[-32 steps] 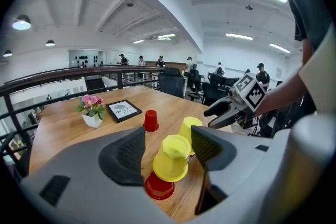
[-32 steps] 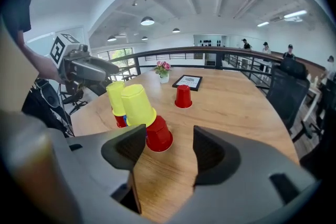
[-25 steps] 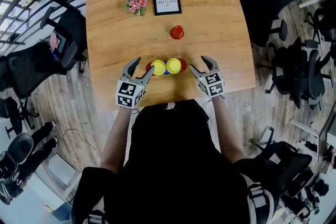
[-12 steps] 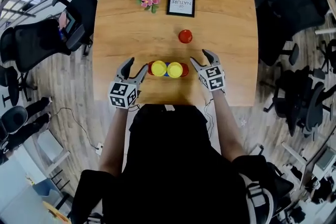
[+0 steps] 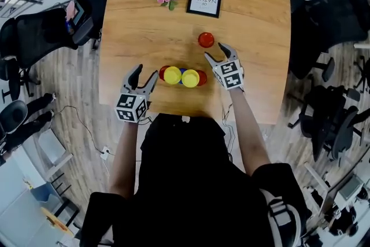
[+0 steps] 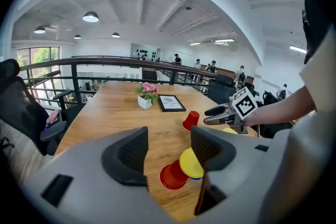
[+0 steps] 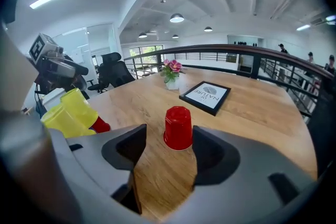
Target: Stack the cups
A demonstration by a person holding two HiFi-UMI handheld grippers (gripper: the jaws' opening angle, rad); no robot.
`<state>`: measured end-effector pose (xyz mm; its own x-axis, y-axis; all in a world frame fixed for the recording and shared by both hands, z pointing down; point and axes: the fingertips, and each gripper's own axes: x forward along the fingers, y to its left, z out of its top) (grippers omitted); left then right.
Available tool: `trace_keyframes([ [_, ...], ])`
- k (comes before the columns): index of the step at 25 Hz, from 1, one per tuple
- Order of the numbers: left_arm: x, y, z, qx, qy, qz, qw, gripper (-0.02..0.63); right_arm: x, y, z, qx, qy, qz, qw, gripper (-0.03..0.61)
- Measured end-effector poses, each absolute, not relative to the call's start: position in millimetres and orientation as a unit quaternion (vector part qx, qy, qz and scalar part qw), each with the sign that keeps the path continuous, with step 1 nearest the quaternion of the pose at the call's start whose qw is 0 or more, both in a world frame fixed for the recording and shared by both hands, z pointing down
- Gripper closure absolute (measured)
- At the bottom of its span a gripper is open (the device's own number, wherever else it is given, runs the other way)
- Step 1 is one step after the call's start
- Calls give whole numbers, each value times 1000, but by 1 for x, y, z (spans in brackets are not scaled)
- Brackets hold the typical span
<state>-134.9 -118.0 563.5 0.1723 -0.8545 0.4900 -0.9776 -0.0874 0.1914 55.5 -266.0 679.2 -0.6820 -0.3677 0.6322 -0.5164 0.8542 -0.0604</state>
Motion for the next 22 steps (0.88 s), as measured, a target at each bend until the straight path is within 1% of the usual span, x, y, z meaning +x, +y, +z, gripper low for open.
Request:
trace_keyframes([
  [13,-143,-106,573,703,-650,134,256,339,26,-293,698,235,-907,105,333,282],
  [15,-143,-103,573,702,-650,134,257,339,25,-295,700,239,-904,107,338,292],
  [16,-143,-102,574,702,-650,134,257,339,25,-295,701,241,-903,107,340,307],
  [17,-143,-100,575,702,-651,134,257,339,26,-295,701,243,-902,105,340,341],
  [18,-143,-99,575,702,-651,134,257,339,26,-295,701,244,-902,104,339,353],
  [22,-144,-95,575,703,-650,131,256,341,31,-294,697,247,-902,103,338,353],
])
